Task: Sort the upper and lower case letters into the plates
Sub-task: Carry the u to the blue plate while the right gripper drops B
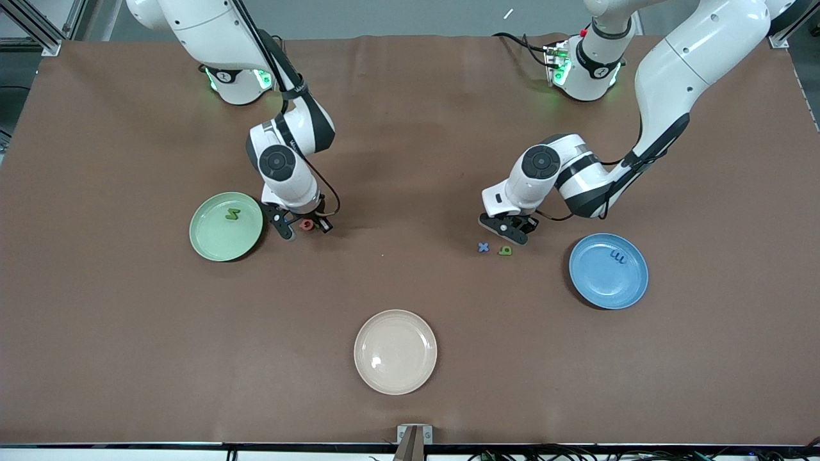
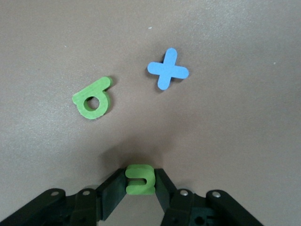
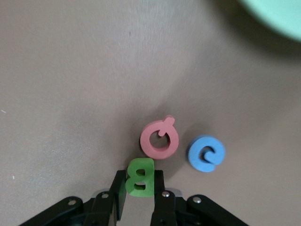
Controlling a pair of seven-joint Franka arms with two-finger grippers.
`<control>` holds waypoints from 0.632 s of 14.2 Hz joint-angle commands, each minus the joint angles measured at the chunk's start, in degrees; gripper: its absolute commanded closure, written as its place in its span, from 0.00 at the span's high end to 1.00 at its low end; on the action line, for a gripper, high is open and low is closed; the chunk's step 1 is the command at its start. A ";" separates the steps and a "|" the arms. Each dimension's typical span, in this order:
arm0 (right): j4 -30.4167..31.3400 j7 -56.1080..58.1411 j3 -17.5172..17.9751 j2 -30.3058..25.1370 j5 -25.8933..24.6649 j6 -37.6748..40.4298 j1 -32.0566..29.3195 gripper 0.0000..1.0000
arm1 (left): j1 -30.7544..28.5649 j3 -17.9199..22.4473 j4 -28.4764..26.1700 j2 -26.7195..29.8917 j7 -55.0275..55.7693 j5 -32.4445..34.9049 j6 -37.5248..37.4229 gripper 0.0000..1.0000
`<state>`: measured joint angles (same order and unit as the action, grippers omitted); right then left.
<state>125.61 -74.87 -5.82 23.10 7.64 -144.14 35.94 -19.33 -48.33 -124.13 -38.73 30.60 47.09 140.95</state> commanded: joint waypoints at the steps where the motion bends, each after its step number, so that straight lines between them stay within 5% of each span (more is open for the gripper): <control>1: 0.51 12.14 -0.33 -8.92 -0.35 10.50 -5.76 0.00 | 0.35 1.13 -0.15 -0.38 1.48 1.69 0.73 0.24; 4: 2.00 25.78 -0.42 -14.73 -0.43 16.77 -12.36 0.00 | 0.00 1.13 -0.06 -0.21 1.39 1.69 0.73 0.21; 9: 8.24 44.97 -0.33 -17.91 -0.43 14.42 -22.48 0.00 | -2.37 0.96 -0.15 2.16 -1.15 1.69 0.47 0.18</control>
<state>129.60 -34.10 -7.32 7.01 7.60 -127.10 15.75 -20.62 -48.08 -123.88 -38.63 30.43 47.38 141.13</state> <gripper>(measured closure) 0.722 0.665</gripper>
